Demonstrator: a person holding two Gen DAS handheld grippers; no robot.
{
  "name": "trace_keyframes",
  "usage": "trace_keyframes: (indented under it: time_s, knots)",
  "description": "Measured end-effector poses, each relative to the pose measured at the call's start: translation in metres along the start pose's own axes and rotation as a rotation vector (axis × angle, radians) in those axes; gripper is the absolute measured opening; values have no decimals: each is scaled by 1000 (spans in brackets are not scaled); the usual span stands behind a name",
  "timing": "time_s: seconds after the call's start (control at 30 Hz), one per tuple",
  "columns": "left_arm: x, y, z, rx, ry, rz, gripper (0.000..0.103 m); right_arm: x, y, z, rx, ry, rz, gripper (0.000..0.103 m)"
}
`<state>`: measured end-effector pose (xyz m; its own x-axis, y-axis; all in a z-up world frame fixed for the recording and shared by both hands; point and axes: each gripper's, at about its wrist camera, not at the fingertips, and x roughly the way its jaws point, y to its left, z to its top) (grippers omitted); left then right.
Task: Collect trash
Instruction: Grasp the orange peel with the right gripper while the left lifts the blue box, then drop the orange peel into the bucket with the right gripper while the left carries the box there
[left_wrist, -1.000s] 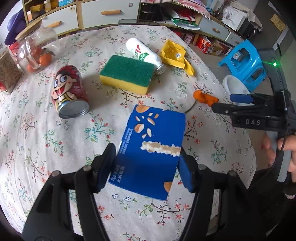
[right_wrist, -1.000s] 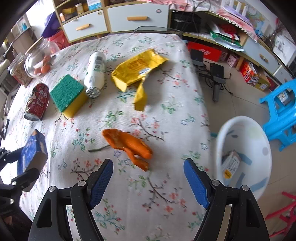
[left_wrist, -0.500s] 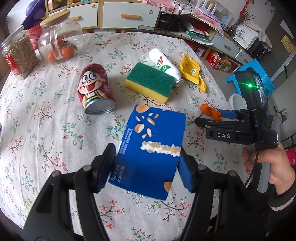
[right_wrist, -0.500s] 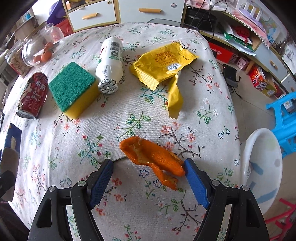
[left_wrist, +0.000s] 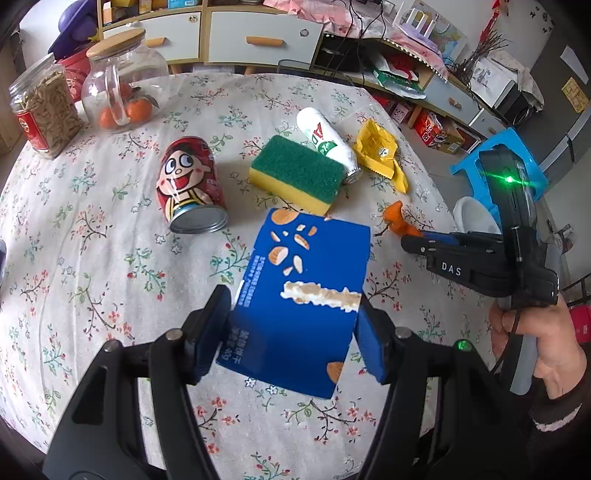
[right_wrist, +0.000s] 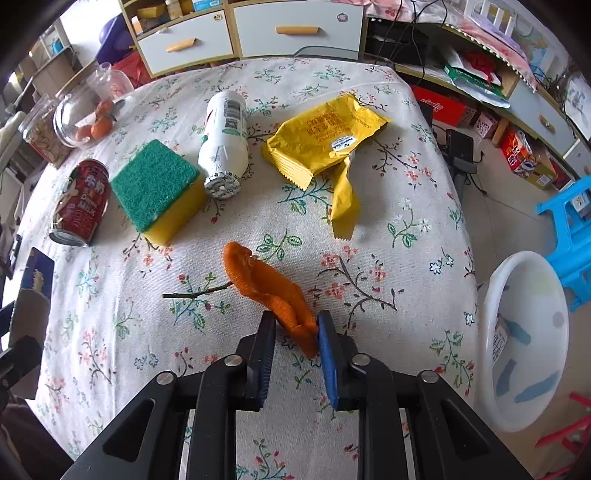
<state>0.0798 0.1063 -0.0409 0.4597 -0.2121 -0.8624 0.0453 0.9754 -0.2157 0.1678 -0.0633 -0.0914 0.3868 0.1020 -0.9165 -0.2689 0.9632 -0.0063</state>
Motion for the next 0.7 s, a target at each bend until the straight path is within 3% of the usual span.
trace_keyframes:
  time_s: [0.33,0.7]
  knots:
    - [6,-17,8,-9,-1,-24,65,-33,-42,-13,88,-41,18,21]
    - [20,-57,17,48,19,-60,65,-66,-149,-40,302,-71,9,21]
